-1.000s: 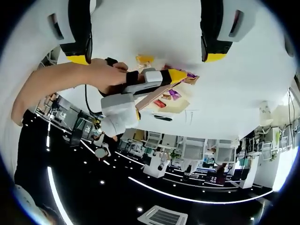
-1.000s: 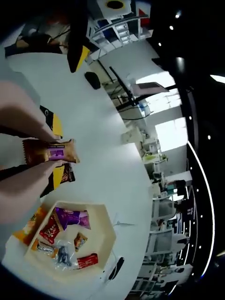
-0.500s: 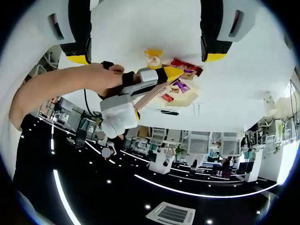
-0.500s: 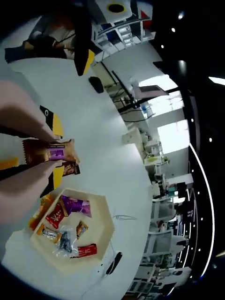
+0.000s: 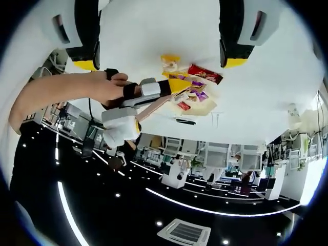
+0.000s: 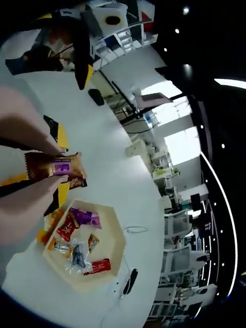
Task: Place the target food into the container with the food tongs after gripping and lifting it, then release it inside without dropping or visibly crushing the food.
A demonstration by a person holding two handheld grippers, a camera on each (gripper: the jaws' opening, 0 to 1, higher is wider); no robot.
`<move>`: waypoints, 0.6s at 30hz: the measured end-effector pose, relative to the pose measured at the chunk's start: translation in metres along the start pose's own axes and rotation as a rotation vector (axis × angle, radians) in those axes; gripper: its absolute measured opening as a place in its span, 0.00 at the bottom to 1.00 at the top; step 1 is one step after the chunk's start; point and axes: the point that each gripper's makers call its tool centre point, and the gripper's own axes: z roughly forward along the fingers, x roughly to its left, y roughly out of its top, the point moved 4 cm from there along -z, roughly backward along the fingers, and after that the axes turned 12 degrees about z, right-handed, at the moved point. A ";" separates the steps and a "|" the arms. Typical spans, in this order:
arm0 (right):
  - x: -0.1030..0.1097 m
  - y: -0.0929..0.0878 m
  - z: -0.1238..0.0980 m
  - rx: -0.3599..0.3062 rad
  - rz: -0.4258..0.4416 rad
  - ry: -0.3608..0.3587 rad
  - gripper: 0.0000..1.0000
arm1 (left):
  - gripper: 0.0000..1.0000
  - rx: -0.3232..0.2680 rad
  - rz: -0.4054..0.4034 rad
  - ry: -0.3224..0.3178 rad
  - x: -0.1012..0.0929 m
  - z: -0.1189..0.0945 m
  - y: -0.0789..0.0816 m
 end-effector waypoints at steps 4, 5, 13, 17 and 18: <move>-0.003 0.005 -0.006 -0.021 0.002 -0.012 0.20 | 0.98 -0.016 -0.026 0.017 0.000 -0.007 0.000; -0.005 0.006 -0.007 -0.024 0.006 -0.012 0.20 | 0.97 -0.022 -0.032 0.014 -0.002 -0.010 0.001; -0.012 0.011 -0.013 -0.042 0.008 -0.023 0.20 | 0.98 -0.016 -0.027 0.024 -0.003 -0.012 -0.005; -0.015 0.014 -0.017 -0.051 0.013 -0.029 0.20 | 0.98 -0.024 -0.029 0.021 -0.007 -0.007 -0.002; -0.015 0.016 -0.018 -0.055 0.011 -0.029 0.20 | 0.98 -0.023 -0.033 0.018 -0.007 -0.005 -0.001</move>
